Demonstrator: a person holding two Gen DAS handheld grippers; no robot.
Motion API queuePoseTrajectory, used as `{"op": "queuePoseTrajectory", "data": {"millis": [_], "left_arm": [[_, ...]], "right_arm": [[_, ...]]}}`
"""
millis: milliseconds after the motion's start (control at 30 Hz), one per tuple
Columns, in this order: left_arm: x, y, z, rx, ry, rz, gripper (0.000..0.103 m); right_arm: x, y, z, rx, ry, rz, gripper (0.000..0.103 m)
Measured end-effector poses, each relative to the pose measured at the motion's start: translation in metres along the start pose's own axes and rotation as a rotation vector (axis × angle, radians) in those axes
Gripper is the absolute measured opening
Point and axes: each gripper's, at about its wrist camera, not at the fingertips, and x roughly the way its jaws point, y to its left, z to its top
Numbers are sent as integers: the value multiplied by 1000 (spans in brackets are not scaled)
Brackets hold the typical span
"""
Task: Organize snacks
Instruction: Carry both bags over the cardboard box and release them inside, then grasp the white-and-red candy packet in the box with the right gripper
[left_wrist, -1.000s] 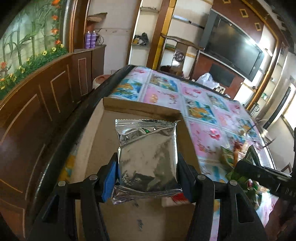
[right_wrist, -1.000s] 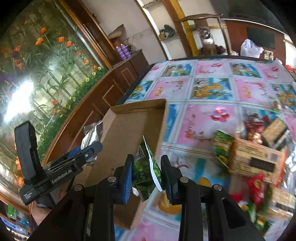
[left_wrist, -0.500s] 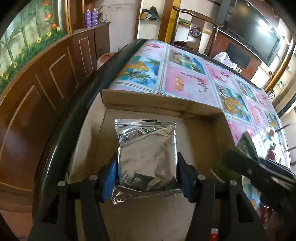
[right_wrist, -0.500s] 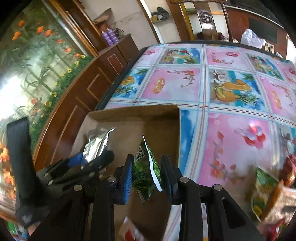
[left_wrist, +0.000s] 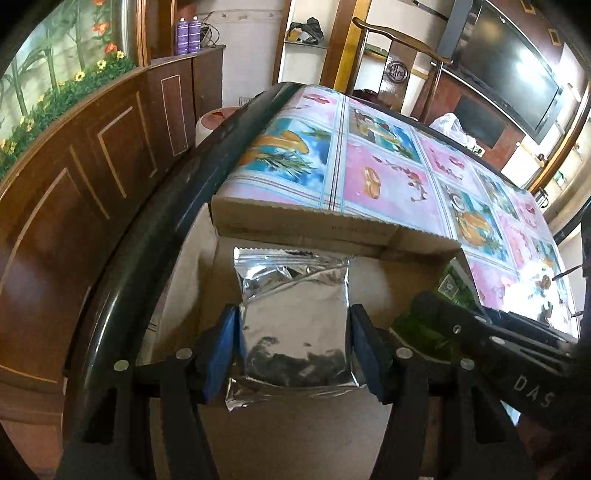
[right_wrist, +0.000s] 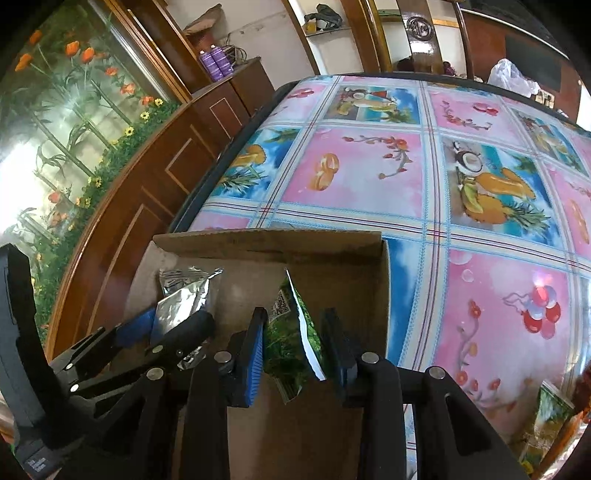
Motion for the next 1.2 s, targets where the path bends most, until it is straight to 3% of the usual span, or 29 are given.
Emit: {"op": "queuePoseTrajectory", "data": {"millis": [100,233,600,700,833,967,1200], "left_arm": [[-3,0,1,-7,-9,-4,63],[-12,2,1,-22,-29,-24,75],[-41,5,-18,-54,-47,-80,76],[-53,8,-28,-51,-62,-90,76],[-66,11,-36,-51,-83,-102,77],[-77,11,-42,-36,-104,-110,77],[-88,7,-51,26,-123,-91,77]], "right_arm": [[-3,-4,0,10,-10,19,36],[-16,-10,1,33,-32,51,44],[-65,-18,-23,-23,-40,151,54],[-70,-15,-35,-113,18,176,60],[-63,5,-54,-317,164,198,67],[-54,27,-71,-492,267,197,68],[-39,59,-101,-776,385,62,70]]}}
